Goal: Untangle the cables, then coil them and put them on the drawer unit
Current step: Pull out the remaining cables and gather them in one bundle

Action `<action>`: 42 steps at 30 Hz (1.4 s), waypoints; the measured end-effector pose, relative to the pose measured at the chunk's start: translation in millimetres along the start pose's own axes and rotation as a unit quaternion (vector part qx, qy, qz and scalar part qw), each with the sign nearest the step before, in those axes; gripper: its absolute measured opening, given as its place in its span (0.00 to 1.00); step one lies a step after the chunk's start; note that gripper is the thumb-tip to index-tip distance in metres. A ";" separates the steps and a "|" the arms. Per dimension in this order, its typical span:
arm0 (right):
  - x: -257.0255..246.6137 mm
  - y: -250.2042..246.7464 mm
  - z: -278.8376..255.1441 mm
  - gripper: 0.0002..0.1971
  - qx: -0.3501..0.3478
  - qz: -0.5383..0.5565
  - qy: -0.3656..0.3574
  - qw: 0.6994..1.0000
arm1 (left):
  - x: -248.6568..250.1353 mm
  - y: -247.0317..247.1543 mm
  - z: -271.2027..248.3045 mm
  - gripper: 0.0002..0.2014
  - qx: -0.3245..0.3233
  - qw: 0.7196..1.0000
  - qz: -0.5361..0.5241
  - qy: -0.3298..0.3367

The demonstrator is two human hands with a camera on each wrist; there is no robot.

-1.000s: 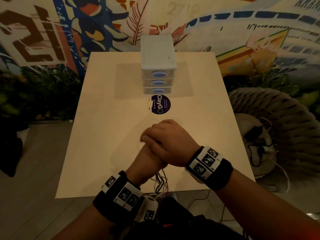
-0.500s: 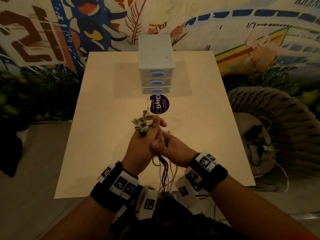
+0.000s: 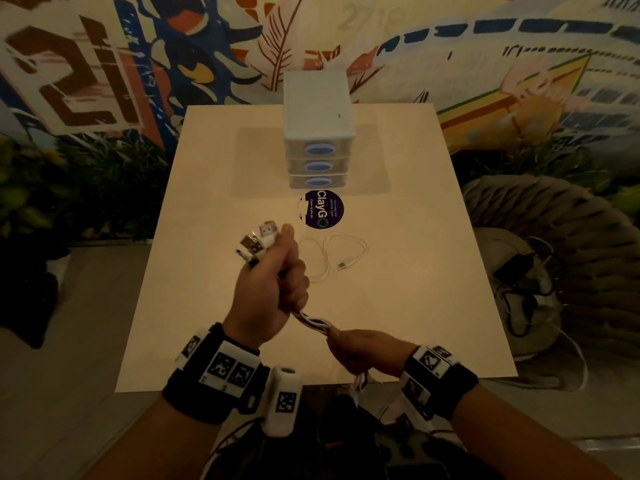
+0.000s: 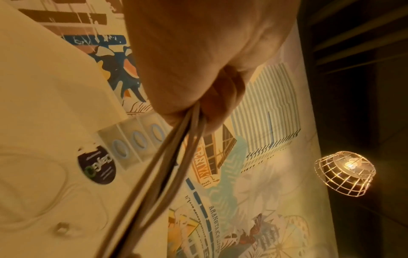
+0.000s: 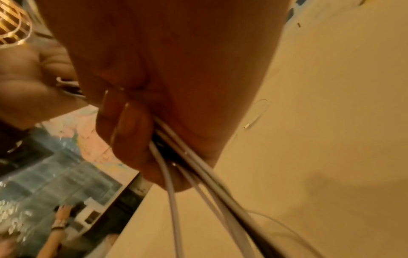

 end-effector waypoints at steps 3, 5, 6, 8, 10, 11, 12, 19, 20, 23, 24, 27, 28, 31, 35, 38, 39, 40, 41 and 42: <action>0.0 -11.7 3.6 0.22 0.058 -0.174 0.000 0.983 | -18.7 -5.1 -7.4 0.23 0.009 0.999 0.016 -0.043; -9.8 -28.0 4.2 0.18 0.105 -0.253 -0.044 0.961 | -23.5 -11.0 -10.6 0.22 0.020 0.998 0.016 -0.062; -17.9 -38.9 3.9 0.16 0.132 -0.239 -0.065 0.960 | -24.3 -13.7 -11.9 0.22 0.025 0.997 0.016 -0.067; -35.0 -70.5 5.4 0.13 0.213 -0.181 -0.084 0.957 | -26.3 -20.3 -14.6 0.22 0.035 0.996 0.023 -0.073; -53.3 -109.2 11.0 0.07 0.326 -0.199 -0.077 0.921 | -27.1 -26.8 -16.7 0.22 0.048 0.996 0.028 -0.074; -62.6 -125.5 14.6 0.05 0.368 -0.230 -0.066 0.898 | -27.7 -30.4 -17.6 0.22 0.056 0.995 0.028 -0.074; -70.7 -139.7 19.7 0.06 0.400 -0.263 -0.054 0.877 | -28.1 -34.3 -18.6 0.22 0.063 0.995 0.028 -0.072; -84.2 -184.3 66.7 0.25 0.385 -0.512 0.063 0.765 | -28.5 -61.2 -23.1 0.22 0.100 0.993 0.014 -0.061; -82.5 -188.9 70.4 0.22 0.387 -0.519 0.068 0.759 | -27.9 -64.4 -23.6 0.22 0.105 0.993 0.013 -0.061; -81.7 -195.5 76.9 0.13 0.396 -0.545 0.076 0.735 | -25.3 -71.6 -24.7 0.21 0.118 0.991 0.015 -0.060; -81.4 -196.1 78.1 0.12 0.397 -0.552 0.080 0.729 | -24.5 -73.1 -24.7 0.21 0.122 0.991 0.018 -0.061; -79.6 -196.5 76.2 0.12 0.402 -0.558 0.081 0.721 | -23.0 -76.7 -23.0 0.22 0.134 0.989 0.031 -0.062; -78.6 -196.4 74.5 0.12 0.402 -0.555 0.083 0.723 | -23.2 -78.1 -21.3 0.22 0.136 0.988 0.034 -0.060; -78.2 -192.5 62.7 0.11 0.405 -0.522 0.081 0.747 | -26.3 -85.5 -15.4 0.24 0.145 0.987 0.052 -0.054; -86.6 -178.2 25.5 0.09 0.431 -0.425 0.004 0.796 | -36.8 -95.0 -8.9 0.24 0.150 0.983 0.080 -0.066; -97.4 -165.0 -13.3 0.06 0.456 -0.370 -0.075 0.806 | -42.5 -94.2 -5.4 0.22 0.152 0.981 0.097 -0.070; -102.1 -159.4 -26.2 0.06 0.462 -0.354 -0.103 0.807 | -42.7 -91.5 -3.9 0.21 0.148 0.981 0.107 -0.063; -108.1 -152.1 -39.1 0.05 0.464 -0.342 -0.130 0.807 | -42.1 -87.5 -2.2 0.20 0.142 0.981 0.119 -0.053; -114.8 -144.2 -50.8 0.05 0.464 -0.333 -0.153 0.807 | -41.3 -82.3 -0.2 0.20 0.133 0.981 0.133 -0.042; -122.2 -135.7 -62.1 0.06 0.463 -0.325 -0.173 0.806 | -40.2 -76.8 1.5 0.20 0.123 0.981 0.147 -0.033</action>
Point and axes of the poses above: each hand's wrist, its own z-axis towards the middle knuckle, its own y-axis out of the palm, x = y × z, the point moved 7 cm from there along z, towards the middle knuckle, and after that the axes turned 12 degrees about y, right-handed, at the moved point
